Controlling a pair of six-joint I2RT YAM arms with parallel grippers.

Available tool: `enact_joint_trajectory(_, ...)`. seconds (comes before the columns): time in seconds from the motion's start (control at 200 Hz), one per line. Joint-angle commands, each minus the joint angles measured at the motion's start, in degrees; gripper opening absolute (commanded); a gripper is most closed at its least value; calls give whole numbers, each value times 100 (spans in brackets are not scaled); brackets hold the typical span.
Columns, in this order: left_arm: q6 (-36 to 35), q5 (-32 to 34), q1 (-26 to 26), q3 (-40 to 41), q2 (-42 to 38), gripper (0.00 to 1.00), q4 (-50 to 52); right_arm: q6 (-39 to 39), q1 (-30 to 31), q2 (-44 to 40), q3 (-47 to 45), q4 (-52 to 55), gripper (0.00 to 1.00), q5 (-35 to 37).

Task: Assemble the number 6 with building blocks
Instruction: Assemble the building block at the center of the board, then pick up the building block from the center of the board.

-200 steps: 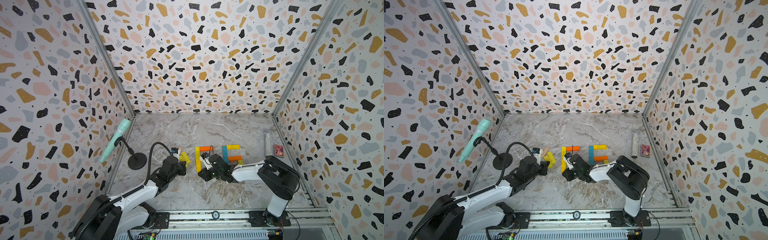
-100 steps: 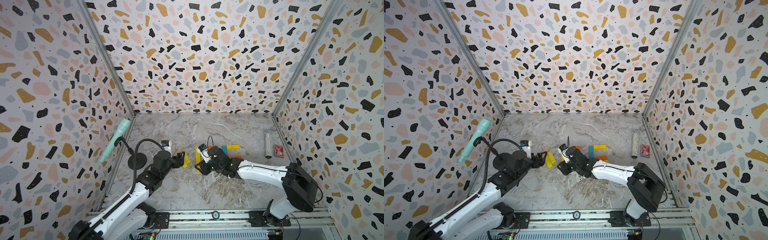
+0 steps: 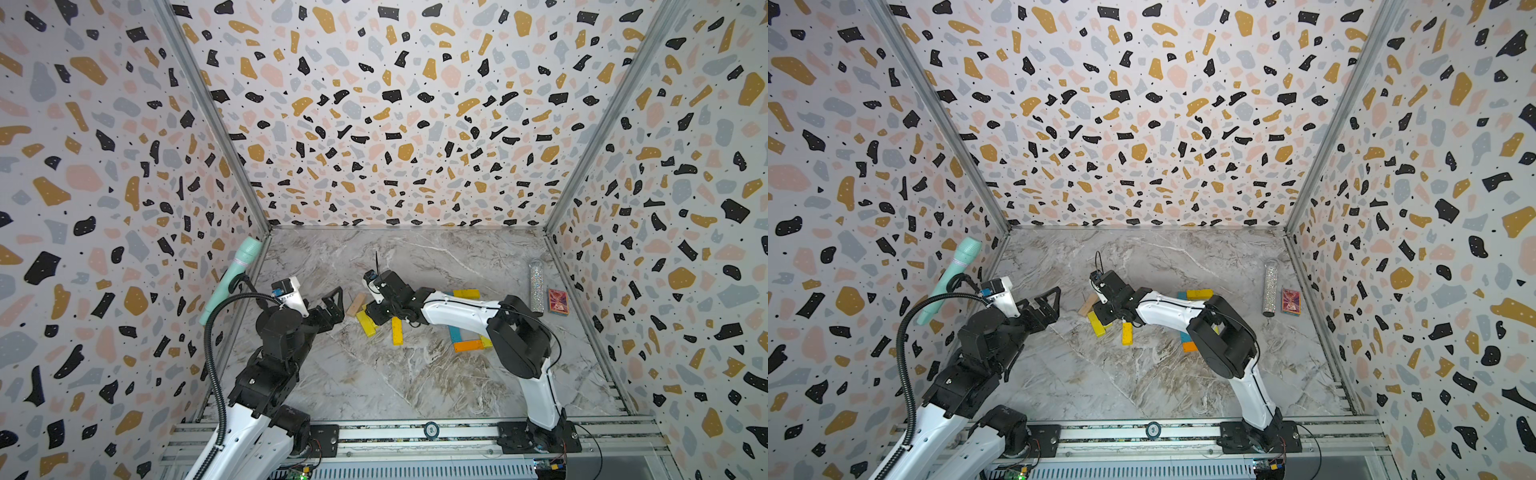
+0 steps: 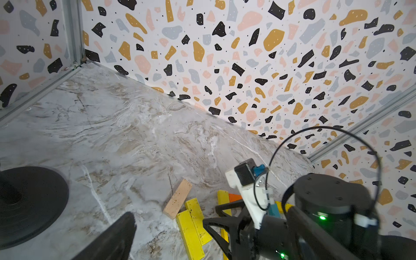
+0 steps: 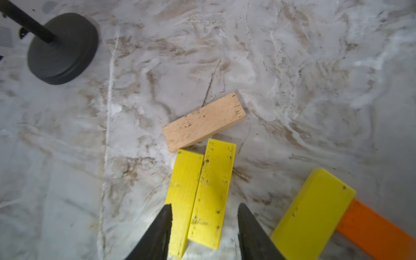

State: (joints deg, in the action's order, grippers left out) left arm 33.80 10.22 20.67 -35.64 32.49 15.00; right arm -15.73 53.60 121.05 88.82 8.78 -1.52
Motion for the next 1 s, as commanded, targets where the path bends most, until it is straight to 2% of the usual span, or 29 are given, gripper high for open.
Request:
enact_joint_trajectory(0.0, 37, -267, -32, -66, 40, 100, 305, 36, 5, 159, 679, 378, 49, 449)
enact_joint_trajectory(0.26, 179, -459, -35, 289, -394, 99, 328, 6, 61, 989, 1494, 817, 45, 576)
enact_joint_trajectory(0.526, 98, -545, -32, 226, -504, 99, 500, -48, 89, 1548, 1948, 1091, 44, 733)
enact_joint_trajectory(0.681, 92, -556, -34, 263, -577, 99, 495, -86, 65, 1580, 1965, 1359, 44, 775)
enact_joint_trajectory(0.826, 109, -617, -34, 370, -552, 100, 415, -84, 84, 1554, 2008, 1469, 44, 460)
enact_joint_trajectory(0.996, 102, -600, -32, 423, -526, 99, 385, -109, 257, 1531, 2025, 1533, 38, 486)
